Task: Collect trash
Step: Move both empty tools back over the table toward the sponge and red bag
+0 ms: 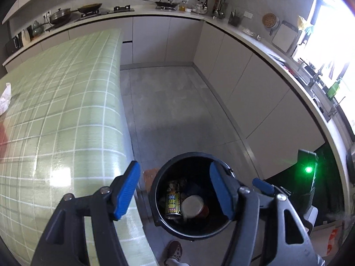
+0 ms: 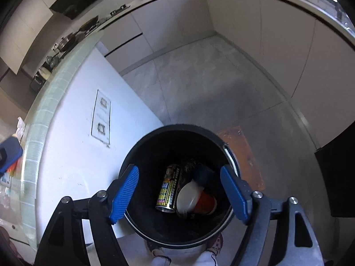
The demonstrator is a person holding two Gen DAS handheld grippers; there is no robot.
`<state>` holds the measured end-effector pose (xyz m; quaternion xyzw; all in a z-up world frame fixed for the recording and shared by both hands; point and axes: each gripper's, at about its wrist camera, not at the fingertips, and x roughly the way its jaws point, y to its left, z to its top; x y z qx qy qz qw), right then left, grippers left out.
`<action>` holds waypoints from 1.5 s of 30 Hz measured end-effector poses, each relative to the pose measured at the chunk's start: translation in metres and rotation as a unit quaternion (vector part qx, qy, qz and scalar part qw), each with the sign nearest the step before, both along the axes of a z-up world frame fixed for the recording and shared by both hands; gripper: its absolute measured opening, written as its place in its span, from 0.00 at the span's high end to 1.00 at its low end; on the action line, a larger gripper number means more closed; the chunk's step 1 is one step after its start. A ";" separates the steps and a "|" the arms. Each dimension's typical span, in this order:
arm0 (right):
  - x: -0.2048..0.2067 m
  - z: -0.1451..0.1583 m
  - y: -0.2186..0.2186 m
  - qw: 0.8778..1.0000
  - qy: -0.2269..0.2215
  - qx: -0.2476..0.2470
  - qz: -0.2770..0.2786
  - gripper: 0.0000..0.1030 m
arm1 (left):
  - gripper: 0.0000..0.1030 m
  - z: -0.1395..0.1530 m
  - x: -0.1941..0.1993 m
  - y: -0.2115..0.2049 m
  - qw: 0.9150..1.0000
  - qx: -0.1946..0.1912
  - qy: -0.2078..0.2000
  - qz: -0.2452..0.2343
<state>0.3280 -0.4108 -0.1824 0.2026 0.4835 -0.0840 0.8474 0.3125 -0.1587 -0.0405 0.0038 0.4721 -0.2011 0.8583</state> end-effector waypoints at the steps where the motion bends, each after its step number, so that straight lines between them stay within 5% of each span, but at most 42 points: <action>1: -0.002 0.006 0.001 1.000 -0.007 0.005 -0.005 0.24 | 0.35 0.002 0.000 0.001 1.000 -0.002 0.000 0.000; 10: -0.002 0.065 0.049 0.999 -0.052 0.008 0.006 0.24 | 0.35 0.029 -0.003 0.059 1.000 -0.014 -0.016 0.019; 19: 0.021 0.115 0.179 0.993 -0.097 0.001 0.060 0.24 | 0.35 0.037 -0.003 0.183 0.996 -0.011 -0.029 0.083; 32: 0.056 0.109 0.369 0.986 -0.100 0.001 0.133 0.24 | 0.35 0.015 0.015 0.365 0.985 0.015 -0.022 0.170; 45: 0.115 0.107 0.455 0.966 -0.102 0.007 0.239 0.24 | 0.35 0.011 0.027 0.431 0.973 0.017 -0.020 0.229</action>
